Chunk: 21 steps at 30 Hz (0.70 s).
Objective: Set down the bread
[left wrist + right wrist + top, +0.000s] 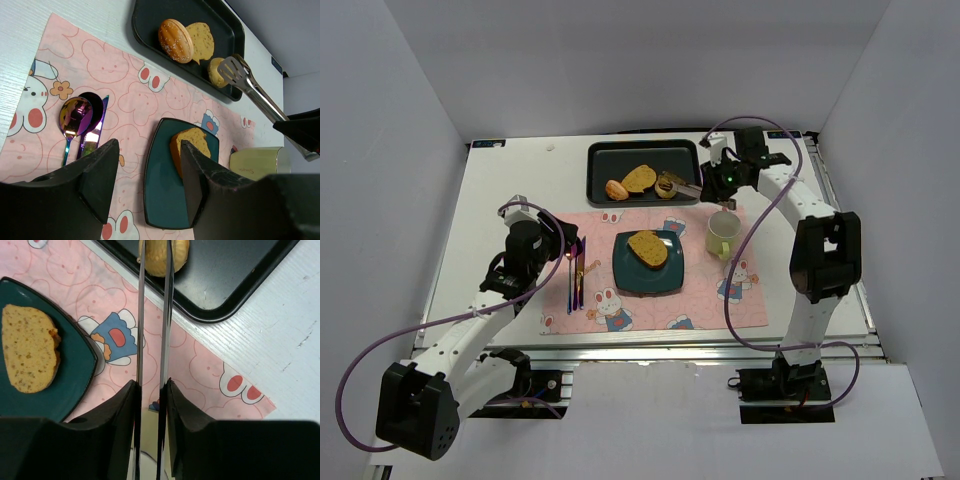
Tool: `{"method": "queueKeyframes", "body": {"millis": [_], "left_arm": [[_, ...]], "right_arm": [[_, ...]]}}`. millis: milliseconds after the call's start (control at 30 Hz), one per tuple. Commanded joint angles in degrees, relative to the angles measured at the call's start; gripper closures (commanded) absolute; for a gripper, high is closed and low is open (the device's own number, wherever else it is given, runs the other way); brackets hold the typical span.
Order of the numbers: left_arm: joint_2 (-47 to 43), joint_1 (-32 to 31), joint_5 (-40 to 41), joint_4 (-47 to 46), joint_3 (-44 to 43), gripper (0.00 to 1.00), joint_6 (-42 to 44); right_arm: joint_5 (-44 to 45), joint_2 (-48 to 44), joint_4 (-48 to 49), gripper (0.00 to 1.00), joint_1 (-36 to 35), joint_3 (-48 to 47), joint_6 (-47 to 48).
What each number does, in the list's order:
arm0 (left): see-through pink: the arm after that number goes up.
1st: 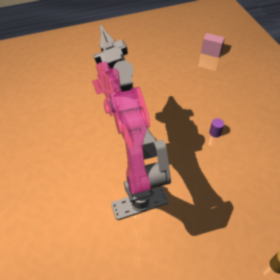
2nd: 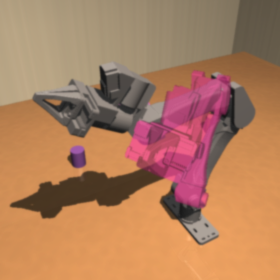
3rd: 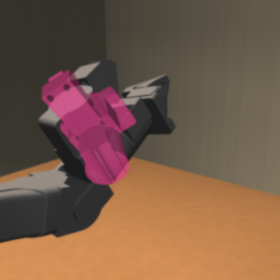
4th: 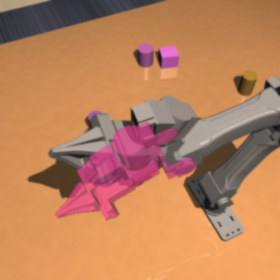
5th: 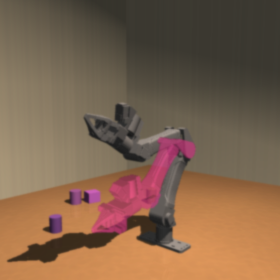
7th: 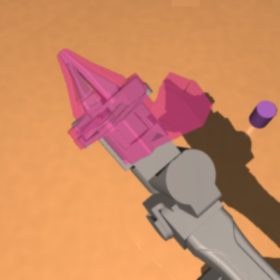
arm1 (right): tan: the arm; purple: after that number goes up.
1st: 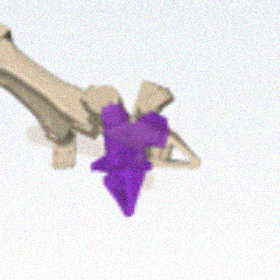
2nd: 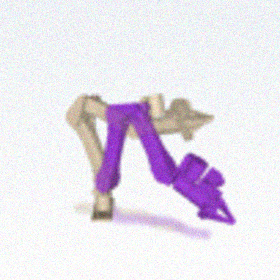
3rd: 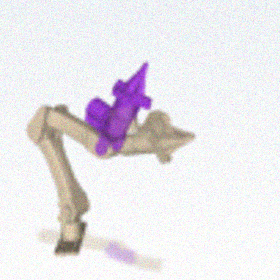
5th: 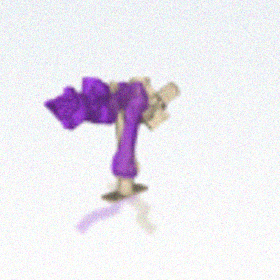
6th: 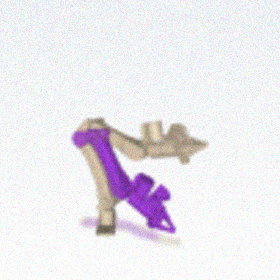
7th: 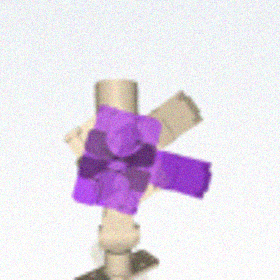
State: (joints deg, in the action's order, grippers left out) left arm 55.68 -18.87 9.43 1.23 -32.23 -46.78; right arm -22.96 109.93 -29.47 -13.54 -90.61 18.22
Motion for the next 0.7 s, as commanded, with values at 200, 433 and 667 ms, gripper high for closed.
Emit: {"method": "queueKeyframes", "body": {"millis": [200,433,667], "left_arm": [[-1.5,0.2,-0.1,-0.8,0.2,0.38,0.1],[-2.4,0.2,0.2,-0.9,0.5,0.38,0.1],[-2.0,0.2,-0.4,-3.0,1.1,0.38,-0.2]], "right_arm": [[-3.5,-5.3,0.6,0.80,-0.2,-3.9,-1.2],[-8.7,-10.7,-3.1,0.80,-0.2,0.1,0.0],[-19.2,-22.7,-8.4,0.81,-1.3,11.9,4.1]]}}
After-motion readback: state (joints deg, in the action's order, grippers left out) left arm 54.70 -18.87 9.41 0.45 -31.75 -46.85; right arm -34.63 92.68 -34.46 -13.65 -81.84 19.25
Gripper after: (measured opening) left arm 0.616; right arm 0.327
